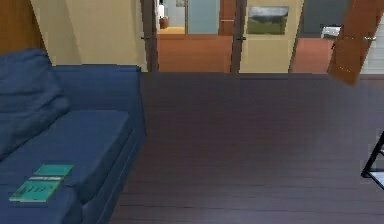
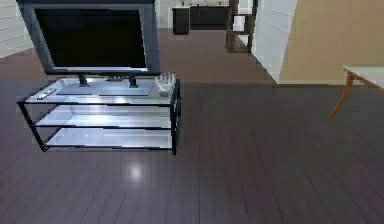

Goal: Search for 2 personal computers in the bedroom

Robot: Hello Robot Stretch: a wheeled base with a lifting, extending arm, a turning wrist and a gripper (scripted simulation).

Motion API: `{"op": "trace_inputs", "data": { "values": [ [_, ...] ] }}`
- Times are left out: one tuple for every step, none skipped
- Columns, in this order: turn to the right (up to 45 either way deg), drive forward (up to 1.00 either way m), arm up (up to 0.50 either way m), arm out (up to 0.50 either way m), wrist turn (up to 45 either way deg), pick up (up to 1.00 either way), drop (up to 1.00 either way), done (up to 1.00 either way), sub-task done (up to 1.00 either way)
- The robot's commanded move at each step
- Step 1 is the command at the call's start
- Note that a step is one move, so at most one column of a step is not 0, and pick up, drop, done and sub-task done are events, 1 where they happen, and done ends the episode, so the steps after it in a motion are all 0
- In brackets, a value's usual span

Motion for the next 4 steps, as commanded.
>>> {"op": "trace_inputs", "data": {
  "values": [
    [0.0, 1.00, 0.00, 0.00, 0.0, 0.00, 0.00, 0.00, 0.00],
    [-3.0, 0.00, 0.00, 0.00, 0.0, 0.00, 0.00, 0.00, 0.00],
    [0.0, 1.00, 0.00, 0.00, 0.0, 0.00, 0.00, 0.00, 0.00],
    [-3.0, 0.00, 0.00, 0.00, 0.0, 0.00, 0.00, 0.00, 0.00]
  ]
}}
